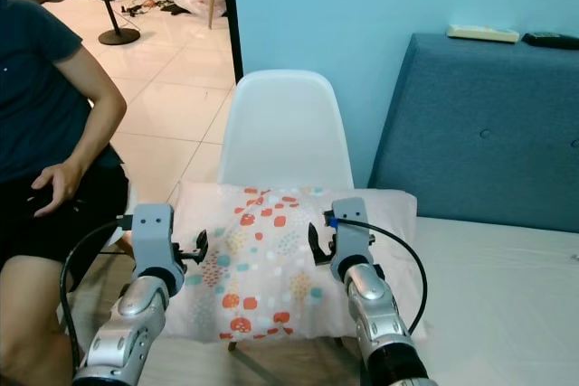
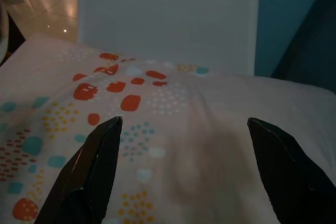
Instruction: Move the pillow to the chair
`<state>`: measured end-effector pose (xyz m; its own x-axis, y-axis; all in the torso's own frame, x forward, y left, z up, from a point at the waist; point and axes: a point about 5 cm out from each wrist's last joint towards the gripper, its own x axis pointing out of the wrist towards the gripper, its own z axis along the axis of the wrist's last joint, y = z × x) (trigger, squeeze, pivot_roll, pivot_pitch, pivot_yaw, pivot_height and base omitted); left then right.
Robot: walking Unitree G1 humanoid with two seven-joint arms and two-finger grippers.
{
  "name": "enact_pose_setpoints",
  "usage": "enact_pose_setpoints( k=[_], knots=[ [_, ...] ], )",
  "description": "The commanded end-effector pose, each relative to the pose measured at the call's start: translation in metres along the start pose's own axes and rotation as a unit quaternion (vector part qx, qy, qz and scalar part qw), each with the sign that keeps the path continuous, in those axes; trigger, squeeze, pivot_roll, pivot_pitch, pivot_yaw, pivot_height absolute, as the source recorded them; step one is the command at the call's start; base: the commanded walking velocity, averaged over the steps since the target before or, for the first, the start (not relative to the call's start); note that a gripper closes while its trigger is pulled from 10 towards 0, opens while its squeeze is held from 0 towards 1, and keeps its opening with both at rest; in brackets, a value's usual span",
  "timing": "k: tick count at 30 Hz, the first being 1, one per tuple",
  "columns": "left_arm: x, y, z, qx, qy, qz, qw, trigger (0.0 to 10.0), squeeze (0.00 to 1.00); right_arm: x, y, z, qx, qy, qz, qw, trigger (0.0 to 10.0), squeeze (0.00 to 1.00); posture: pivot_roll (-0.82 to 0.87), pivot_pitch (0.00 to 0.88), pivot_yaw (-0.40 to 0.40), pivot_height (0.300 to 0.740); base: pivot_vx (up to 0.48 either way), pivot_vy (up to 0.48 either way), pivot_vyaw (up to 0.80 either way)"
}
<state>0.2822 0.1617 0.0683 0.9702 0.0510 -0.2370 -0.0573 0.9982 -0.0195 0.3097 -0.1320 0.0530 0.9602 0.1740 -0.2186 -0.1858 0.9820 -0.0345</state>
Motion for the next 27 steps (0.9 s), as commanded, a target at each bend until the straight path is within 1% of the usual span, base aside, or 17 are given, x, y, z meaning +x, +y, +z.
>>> enact_pose_setpoints(
  k=[1,2,3,4,5,6,7,9,10,11,16,24,27],
  knots=[
    [-0.0013,-0.0025,0.0027,0.022,-0.02,-0.006,1.0,10.0,0.0,-0.0015,-0.0001,-0.0055,-0.001,0.013,0.002,1.0,10.0,0.0,0.04,0.082,-0.037,0.74,0.0,0.0,0.0],
    [-0.0014,-0.0026,0.0032,0.1,-0.036,-0.006,0.994,10.0,0.0,-0.0011,0.0005,-0.005,-0.003,0.013,0.008,1.0,10.0,0.0,0.04,0.084,-0.038,0.74,0.0,0.0,0.0],
    [-0.0019,-0.0046,0.0023,0.119,-0.037,-0.017,0.992,10.0,0.0,-0.001,0.0006,-0.0049,-0.002,0.013,0.009,1.0,10.0,0.0,0.04,0.084,-0.038,0.74,0.0,0.0,0.0],
    [-0.0019,-0.0046,0.0023,0.119,-0.037,-0.017,0.992,10.0,0.0,-0.001,0.0006,-0.0049,-0.002,0.013,0.009,1.0,10.0,0.0,0.04,0.084,-0.038,0.74,0.0,0.0,0.0],
    [-0.0027,-0.0076,0.0016,0.093,-0.029,-0.026,0.995,10.0,0.0,-0.0004,0.0013,-0.0052,-0.002,0.015,0.007,1.0,10.0,0.0,0.04,0.085,-0.036,0.74,0.0,0.0,0.0],
    [-0.0029,-0.008,0.0017,0.077,-0.028,-0.025,0.996,10.0,0.0,-0.0003,0.0016,-0.0055,-0.002,0.016,0.006,1.0,10.0,0.0,0.04,0.085,-0.036,0.74,0.0,0.0,0.0],
    [-0.0029,-0.008,0.0017,0.077,-0.028,-0.025,0.996,10.0,0.0,-0.0003,0.0016,-0.0055,-0.002,0.016,0.006,1.0,10.0,0.0,0.04,0.085,-0.036,0.74,0.0,0.0,0.0],
    [-0.003,-0.0077,0.0015,0.055,-0.021,-0.019,0.998,10.0,0.0,-0.0005,0.0023,-0.0063,-0.003,0.019,0.006,1.0,10.0,0.0,0.04,0.085,-0.033,0.74,0.0,0.0,0.0],
    [-0.003,-0.0077,0.0015,0.055,-0.021,-0.019,0.998,10.0,0.0,-0.0005,0.0023,-0.0063,-0.003,0.019,0.006,1.0,10.0,0.0,0.04,0.085,-0.033,0.74,0.0,0.0,0.0],
    [-0.003,-0.0072,0.0019,0.046,-0.023,-0.014,0.999,10.0,0.0,-0.0007,0.0027,-0.0068,-0.004,0.02,0.005,1.0,10.0,0.0,0.04,0.086,-0.032,0.74,0.0,0.0,0.0],
    [-0.0029,-0.0078,0.0015,0.057,-0.03,-0.012,0.998,10.0,0.0,-0.0012,0.0015,-0.0077,-0.001,0.022,0.0,1.0,10.0,0.0,0.04,0.087,-0.029,0.74,0.0,0.0,0.0],
    [-0.0026,-0.0084,0.0009,0.051,-0.023,-0.021,0.998,10.0,0.0,-0.002,0.0006,-0.0086,0.003,0.022,-0.002,1.0,10.0,0.0,0.04,0.091,-0.027,0.74,0.0,0.0,0.0],
    [-0.0029,-0.0084,0.0004,0.049,-0.021,-0.021,0.998,10.0,0.0,-0.0023,0.0003,-0.0088,0.004,0.023,-0.003,1.0,10.0,0.0,0.05,0.091,-0.026,0.74,0.0,0.404,0.0]
  ],
)
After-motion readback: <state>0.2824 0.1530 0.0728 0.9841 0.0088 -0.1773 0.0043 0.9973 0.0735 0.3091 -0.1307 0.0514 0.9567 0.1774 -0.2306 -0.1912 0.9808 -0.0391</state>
